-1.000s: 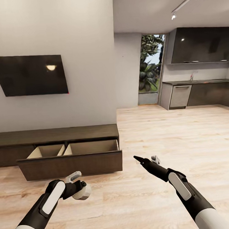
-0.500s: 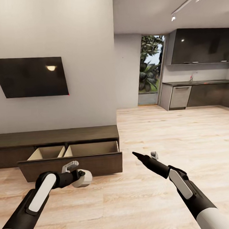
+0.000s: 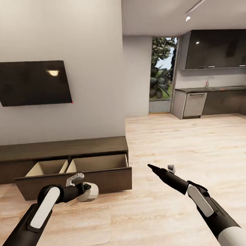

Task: Place each of the two pumpkins and all three candles from the living room inside a cabinet in the living room (use any cabinet), then make sure every cabinet is closed, and position the cauldron so it is next to a table in the living room.

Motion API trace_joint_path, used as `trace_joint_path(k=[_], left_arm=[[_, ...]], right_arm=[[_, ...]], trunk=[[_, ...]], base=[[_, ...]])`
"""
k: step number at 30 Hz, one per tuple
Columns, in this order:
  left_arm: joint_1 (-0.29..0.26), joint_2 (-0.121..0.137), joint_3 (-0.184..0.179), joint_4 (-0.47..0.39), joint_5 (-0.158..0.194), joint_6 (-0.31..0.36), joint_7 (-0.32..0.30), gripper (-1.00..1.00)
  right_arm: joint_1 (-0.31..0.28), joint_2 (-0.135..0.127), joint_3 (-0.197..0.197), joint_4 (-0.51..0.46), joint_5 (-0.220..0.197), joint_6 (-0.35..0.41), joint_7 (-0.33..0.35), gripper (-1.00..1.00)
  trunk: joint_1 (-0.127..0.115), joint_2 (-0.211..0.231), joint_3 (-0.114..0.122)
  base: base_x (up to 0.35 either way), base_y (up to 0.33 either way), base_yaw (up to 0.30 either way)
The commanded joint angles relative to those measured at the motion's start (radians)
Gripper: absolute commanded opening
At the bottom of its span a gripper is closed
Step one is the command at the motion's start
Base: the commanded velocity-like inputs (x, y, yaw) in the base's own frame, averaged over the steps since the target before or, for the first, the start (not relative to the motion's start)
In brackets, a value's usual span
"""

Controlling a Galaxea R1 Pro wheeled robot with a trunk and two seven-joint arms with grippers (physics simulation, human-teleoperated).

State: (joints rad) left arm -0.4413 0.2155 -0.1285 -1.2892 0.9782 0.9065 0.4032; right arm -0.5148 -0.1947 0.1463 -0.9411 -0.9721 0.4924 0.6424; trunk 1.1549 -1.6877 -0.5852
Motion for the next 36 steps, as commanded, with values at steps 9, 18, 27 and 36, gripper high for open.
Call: trace_joint_path(k=[9, 18, 27, 36], left_arm=[[0.0, 0.001, -0.002, -0.001, 0.014, 0.0, 0.011, -1.0], [0.0, 0.001, -0.002, -0.001, 0.013, 0.0, 0.011, -1.0], [0.0, 0.001, -0.002, 0.001, 0.013, 0.0, 0.011, -1.0], [0.0, 0.001, -0.002, 0.002, 0.013, 0.0, 0.011, -1.0]], right_arm=[[-0.001, 0.0, -0.001, 0.011, -0.01, 0.007, -0.006, 1.0], [-0.001, -0.001, 0.028, -0.021, -0.001, 0.1, 0.118, 1.0], [-0.001, 0.001, 0.133, -0.357, -0.007, 0.363, 0.046, 1.0], [-0.001, 0.007, 0.134, -0.48, -0.064, 0.469, -0.057, 1.0]], trunk=[[0.0, -0.001, -0.001], [0.0, -0.001, -0.001], [0.0, -0.001, -0.001], [0.0, -0.001, -0.001]], base=[[0.303, 0.118, 0.0], [0.269, 0.226, 0.0], [0.267, 0.229, 0.0], [0.267, 0.209, 0.0]])
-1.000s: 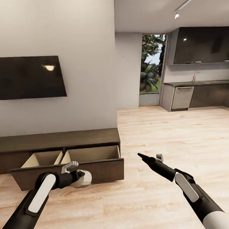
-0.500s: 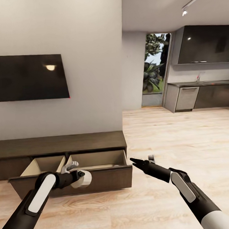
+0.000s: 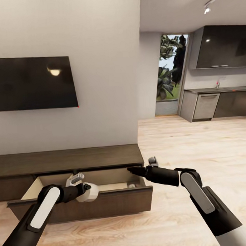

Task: Place each of the two pumpkins and all three candles from the living room inside a cabinet in the living room (use any cabinet), then make sure every cabinet is closed, and position the cauldron so it is next to a table in the living room.

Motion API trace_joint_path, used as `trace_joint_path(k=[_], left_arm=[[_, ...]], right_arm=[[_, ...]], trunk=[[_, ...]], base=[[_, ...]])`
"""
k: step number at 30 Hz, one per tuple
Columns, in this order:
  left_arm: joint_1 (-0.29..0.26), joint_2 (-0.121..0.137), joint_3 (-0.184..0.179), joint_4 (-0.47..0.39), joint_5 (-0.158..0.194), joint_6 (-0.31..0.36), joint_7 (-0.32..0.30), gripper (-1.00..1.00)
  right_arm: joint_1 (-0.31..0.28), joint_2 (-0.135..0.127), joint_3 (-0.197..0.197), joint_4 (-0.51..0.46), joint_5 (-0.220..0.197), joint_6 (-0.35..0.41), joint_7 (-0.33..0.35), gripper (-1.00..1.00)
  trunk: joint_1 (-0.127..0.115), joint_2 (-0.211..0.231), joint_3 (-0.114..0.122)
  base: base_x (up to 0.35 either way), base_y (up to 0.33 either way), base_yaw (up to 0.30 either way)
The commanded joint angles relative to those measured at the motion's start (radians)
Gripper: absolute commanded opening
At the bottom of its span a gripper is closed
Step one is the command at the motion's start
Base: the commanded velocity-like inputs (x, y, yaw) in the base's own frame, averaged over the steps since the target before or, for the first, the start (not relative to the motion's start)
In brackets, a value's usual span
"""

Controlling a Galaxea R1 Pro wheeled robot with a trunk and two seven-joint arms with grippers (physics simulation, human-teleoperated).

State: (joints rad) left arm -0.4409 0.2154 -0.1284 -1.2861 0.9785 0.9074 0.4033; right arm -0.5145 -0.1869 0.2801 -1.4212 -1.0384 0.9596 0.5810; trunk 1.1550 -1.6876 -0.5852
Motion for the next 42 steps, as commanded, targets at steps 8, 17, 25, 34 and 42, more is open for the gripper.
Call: trace_joint_path(k=[8, 17, 25, 34, 42], left_arm=[[-0.001, 0.001, -0.002, -0.001, 0.012, -0.001, 0.011, -1.0], [-0.001, 0.001, -0.002, -0.001, 0.012, -0.001, 0.011, -1.0], [-0.001, 0.001, -0.002, -0.001, 0.008, -0.001, 0.011, -1.0], [-0.001, 0.001, -0.002, 0.005, 0.001, -0.003, 0.016, -1.0], [-0.001, -0.006, -0.003, 0.068, -0.028, -0.006, 0.075, -1.0]], right_arm=[[0.009, -0.009, -0.002, -0.059, -0.115, 0.076, 0.005, 1.0], [0.017, -0.009, -0.001, -0.064, -0.153, 0.082, 0.001, 1.0], [0.017, -0.009, -0.001, -0.058, -0.155, 0.082, 0.0, 1.0], [0.017, -0.008, -0.001, -0.053, -0.15, 0.08, 0.0, 1.0], [0.016, -0.008, -0.001, -0.049, -0.147, 0.08, 0.0, 1.0]], trunk=[[0.0, -0.001, -0.001], [0.0, -0.001, -0.001], [0.0, -0.001, -0.001], [0.0, -0.001, -0.001], [0.0, -0.001, -0.001]], base=[[0.271, 0.164, 0.0], [0.297, 0.068, 0.0], [0.329, -0.028, 0.0], [0.211, -0.03, 0.0], [0.034, -0.012, 0.0]])
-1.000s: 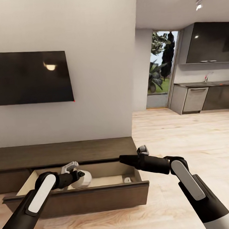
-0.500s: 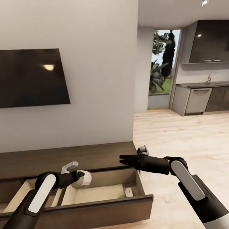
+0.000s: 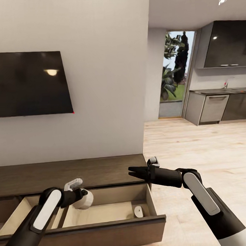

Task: Place each of the two pumpkins and all three candles from the living room inside a cabinet in the living room (use any cabinet), then make sure every cabinet is closed, and position the cauldron so it is next to a table in the living room.

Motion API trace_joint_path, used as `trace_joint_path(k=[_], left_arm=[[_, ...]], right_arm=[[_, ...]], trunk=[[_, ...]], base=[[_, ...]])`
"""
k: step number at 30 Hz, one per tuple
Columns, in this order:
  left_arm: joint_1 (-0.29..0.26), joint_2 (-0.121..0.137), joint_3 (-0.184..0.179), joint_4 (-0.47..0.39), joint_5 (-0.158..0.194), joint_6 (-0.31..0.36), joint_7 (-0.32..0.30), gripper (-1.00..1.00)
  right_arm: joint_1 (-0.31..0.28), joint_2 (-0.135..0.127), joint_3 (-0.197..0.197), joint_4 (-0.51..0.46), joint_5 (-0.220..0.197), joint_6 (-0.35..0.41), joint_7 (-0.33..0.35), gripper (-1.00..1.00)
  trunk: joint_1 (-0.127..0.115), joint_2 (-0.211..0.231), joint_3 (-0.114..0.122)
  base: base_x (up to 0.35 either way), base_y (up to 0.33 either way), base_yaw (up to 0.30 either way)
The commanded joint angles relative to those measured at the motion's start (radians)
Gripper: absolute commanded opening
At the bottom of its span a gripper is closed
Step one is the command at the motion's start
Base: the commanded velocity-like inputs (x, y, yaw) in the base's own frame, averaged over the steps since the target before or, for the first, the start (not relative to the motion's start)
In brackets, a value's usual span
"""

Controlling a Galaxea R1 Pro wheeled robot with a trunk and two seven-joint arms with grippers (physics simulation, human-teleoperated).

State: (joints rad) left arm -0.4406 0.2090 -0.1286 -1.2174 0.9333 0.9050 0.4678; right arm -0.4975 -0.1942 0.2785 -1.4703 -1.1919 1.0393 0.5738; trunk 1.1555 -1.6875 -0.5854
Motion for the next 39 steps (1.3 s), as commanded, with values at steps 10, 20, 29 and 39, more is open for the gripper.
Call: trace_joint_path(k=[10, 20, 29, 39], left_arm=[[-0.004, -0.008, -0.003, 0.082, 0.01, -0.021, 0.091, -1.0], [-0.004, -0.008, -0.004, 0.094, 0.008, -0.043, 0.099, -1.0], [-0.004, -0.008, -0.005, 0.097, 0.009, -0.043, 0.098, -1.0], [-0.004, -0.008, -0.004, 0.098, 0.009, -0.043, 0.098, -1.0]], right_arm=[[0.0, -0.001, 0.001, 0.001, 0.007, -0.001, 0.007, 1.0], [0.0, -0.001, 0.001, 0.001, 0.006, -0.002, -0.012, 1.0], [-0.001, 0.001, 0.001, 0.001, 0.006, -0.002, -0.012, 1.0], [0.0, 0.001, 0.001, 0.002, 0.006, -0.002, -0.012, 1.0]], trunk=[[0.0, -0.001, -0.001], [0.0, -0.001, -0.001], [0.0, -0.001, -0.001], [0.0, -0.001, -0.001]], base=[[0.001, 0.0, 0.0], [0.039, -0.006, 0.0], [0.26, -0.115, 0.0], [0.149, 0.068, 0.0]])
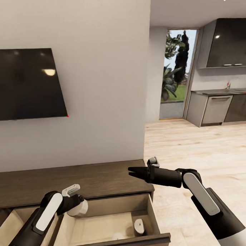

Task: Place each of the two pumpkins and all three candles from the living room inside a cabinet in the living room (use any cabinet), then make sure every cabinet is closed, and position the cauldron so it is next to a table in the living room.

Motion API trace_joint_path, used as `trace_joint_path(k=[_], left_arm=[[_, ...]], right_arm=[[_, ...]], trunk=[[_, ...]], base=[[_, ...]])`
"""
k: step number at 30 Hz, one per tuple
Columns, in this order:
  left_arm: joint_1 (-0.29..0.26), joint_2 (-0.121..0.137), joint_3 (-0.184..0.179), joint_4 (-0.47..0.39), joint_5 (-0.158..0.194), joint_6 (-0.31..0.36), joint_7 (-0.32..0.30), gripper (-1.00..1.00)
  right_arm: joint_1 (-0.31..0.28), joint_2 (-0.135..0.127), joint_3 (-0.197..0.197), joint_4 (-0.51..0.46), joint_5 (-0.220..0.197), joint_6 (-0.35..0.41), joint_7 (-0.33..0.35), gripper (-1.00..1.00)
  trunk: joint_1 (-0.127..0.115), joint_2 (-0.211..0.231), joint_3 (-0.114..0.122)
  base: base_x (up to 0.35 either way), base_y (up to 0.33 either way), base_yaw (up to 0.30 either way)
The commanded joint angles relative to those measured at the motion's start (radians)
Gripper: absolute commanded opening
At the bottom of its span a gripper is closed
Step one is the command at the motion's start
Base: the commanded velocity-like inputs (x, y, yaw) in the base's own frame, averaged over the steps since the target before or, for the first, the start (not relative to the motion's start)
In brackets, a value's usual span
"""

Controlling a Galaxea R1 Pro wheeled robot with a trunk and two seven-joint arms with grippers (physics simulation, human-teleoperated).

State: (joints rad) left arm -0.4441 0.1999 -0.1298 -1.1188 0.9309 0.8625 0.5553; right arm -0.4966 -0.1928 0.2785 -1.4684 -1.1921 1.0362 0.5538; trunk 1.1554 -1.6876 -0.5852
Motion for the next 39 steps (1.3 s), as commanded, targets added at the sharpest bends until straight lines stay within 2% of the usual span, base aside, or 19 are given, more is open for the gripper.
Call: trace_joint_path(k=[1, 14, 21, 32, 37, 39], left_arm=[[-0.001, 0.001, -0.003, -0.001, 0.011, 0.0, 0.011, -1.0], [-0.001, 0.001, -0.004, -0.001, 0.011, 0.0, 0.011, -1.0], [-0.001, 0.001, -0.002, -0.001, 0.011, 0.0, 0.011, -1.0], [-0.001, 0.001, -0.002, -0.001, 0.011, -0.003, 0.011, -1.0], [-0.001, 0.001, -0.002, -0.001, 0.012, -0.025, 0.011, -1.0], [-0.001, 0.001, -0.001, 0.0, 0.012, -0.027, 0.011, -1.0]], right_arm=[[-0.001, -0.001, 0.001, 0.0, 0.006, 0.001, 0.008, 1.0], [-0.001, -0.001, 0.001, 0.0, 0.006, 0.001, 0.008, 1.0], [-0.001, -0.001, 0.001, 0.0, 0.006, 0.001, 0.008, 1.0], [-0.001, -0.002, 0.001, 0.002, 0.007, 0.001, 0.008, 1.0], [-0.001, -0.001, 0.001, 0.002, 0.008, 0.001, 0.007, 1.0], [-0.001, -0.001, 0.001, 0.002, 0.008, 0.001, 0.008, 1.0]], trunk=[[0.0, -0.001, -0.001], [0.0, -0.001, -0.001], [0.0, -0.001, -0.001], [0.0, -0.001, -0.001], [0.0, -0.001, -0.001], [0.008, -0.015, -0.007]], base=[[0.043, 0.047, 0.0], [0.089, 0.138, 0.0], [0.154, -0.072, 0.0], [0.006, -0.004, 0.0], [0.0, 0.0, 0.0], [0.0, 0.0, 0.0]])
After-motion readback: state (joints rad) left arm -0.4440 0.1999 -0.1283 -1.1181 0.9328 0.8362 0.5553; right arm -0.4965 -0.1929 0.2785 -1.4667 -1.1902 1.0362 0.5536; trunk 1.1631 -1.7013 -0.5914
